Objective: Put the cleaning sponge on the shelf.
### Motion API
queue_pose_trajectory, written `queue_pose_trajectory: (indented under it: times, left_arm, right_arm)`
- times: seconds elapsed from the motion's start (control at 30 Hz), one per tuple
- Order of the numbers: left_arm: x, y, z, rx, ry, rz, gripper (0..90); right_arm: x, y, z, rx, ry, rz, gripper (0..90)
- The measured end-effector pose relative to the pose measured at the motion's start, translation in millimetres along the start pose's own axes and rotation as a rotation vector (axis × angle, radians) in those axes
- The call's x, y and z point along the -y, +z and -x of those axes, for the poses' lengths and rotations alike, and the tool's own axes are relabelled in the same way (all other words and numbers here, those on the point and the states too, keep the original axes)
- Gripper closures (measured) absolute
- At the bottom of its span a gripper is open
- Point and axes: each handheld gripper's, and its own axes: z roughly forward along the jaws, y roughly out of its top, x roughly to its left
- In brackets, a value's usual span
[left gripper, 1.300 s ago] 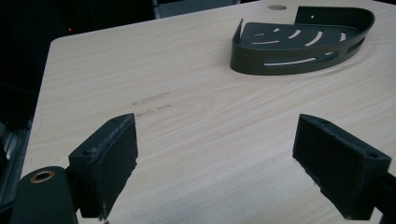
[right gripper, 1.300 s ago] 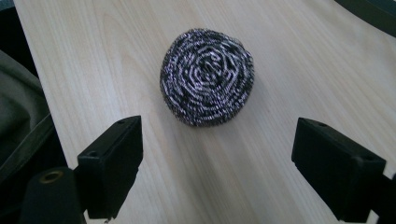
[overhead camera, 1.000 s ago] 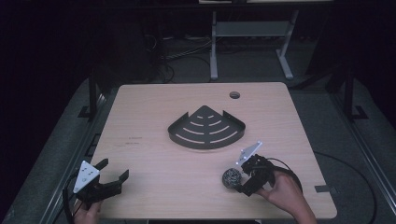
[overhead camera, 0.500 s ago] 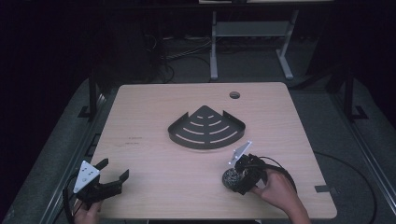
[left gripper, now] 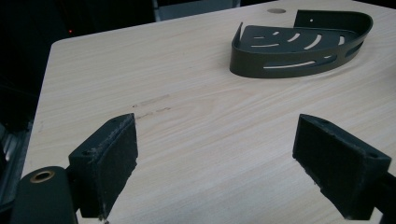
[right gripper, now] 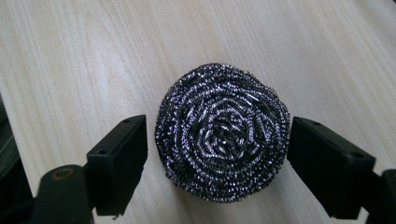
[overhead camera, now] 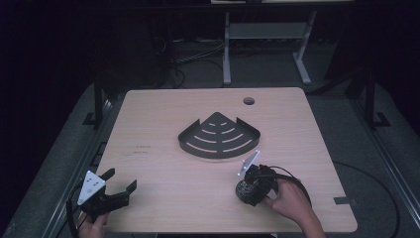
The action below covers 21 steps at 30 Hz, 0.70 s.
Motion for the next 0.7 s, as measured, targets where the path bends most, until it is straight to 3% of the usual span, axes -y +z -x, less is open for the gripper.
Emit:
queue_pose_trajectory:
  times: [0.43,0.7]
  left_arm:
    - [-0.4,-0.9,-0.2,-0.002,-0.003,0.008,13.2]
    - [-0.6,-0.5,0.2,-0.001,-0.003,0.006,13.2]
  right_arm:
    - [-4.1,2.3,-1.2,-0.001,-0.02,-0.027,32.1]
    - [-9.8,-5.6,-0.3,0.008,-0.033,-0.027,33.5]
